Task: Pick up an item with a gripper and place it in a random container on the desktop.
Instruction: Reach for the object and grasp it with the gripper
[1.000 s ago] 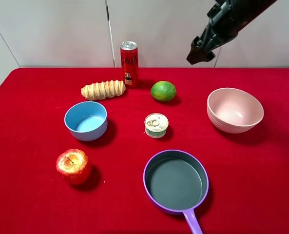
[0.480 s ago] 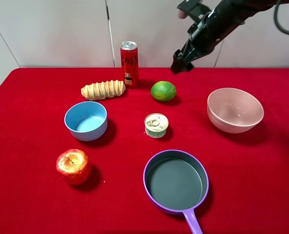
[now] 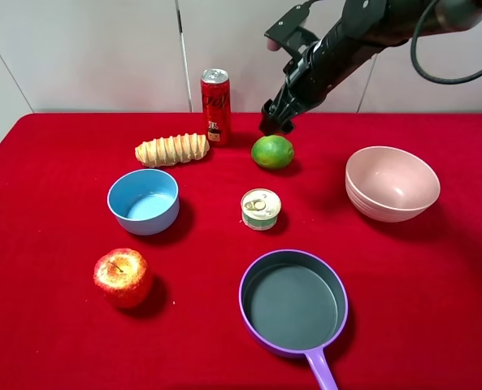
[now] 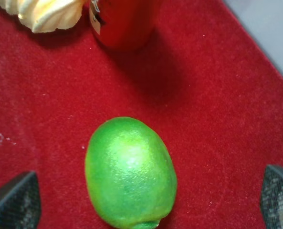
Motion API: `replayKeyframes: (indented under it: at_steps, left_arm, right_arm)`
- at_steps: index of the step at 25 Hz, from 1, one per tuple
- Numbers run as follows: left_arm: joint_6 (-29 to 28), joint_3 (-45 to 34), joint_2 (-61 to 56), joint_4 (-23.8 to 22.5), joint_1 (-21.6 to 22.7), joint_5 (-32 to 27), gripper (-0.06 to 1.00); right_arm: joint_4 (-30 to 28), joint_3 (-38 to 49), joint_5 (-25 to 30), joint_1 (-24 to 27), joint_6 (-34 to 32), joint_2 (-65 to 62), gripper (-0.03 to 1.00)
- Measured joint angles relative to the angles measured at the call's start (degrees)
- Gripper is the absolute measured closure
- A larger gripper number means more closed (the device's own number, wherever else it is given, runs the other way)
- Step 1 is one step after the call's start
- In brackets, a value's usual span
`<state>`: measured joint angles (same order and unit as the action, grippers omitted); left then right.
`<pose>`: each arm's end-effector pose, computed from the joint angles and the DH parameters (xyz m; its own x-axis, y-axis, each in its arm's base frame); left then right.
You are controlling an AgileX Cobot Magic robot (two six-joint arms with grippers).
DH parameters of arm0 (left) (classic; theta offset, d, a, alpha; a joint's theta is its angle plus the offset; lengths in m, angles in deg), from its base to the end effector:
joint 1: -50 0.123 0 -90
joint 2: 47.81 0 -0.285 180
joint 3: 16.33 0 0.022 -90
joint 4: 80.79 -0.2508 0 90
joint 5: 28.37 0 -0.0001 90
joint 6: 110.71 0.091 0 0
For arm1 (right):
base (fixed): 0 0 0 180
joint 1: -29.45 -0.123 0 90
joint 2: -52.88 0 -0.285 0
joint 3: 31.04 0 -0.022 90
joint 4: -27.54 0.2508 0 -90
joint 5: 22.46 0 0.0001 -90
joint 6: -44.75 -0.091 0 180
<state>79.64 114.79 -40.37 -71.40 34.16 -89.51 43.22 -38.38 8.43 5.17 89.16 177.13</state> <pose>-0.0093 -0.0109 0.2761 -0.3969 0.2163 -0.8920 0.4347 0.9002 0.0249 0.3988 0.1938 0.1892 -0.4107 -0.7426 -0.5290 -0.8005 0.5715 -0.1808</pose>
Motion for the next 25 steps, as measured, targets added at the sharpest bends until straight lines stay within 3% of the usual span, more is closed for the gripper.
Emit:
replayKeyframes:
  at_steps: [25]
  left_arm:
    - [0.0,0.0,0.0,0.0,0.0,0.0,-0.05]
  right_arm:
    - [-1.2,-3.9,0.5,1.0,0.0,9.0,0.27]
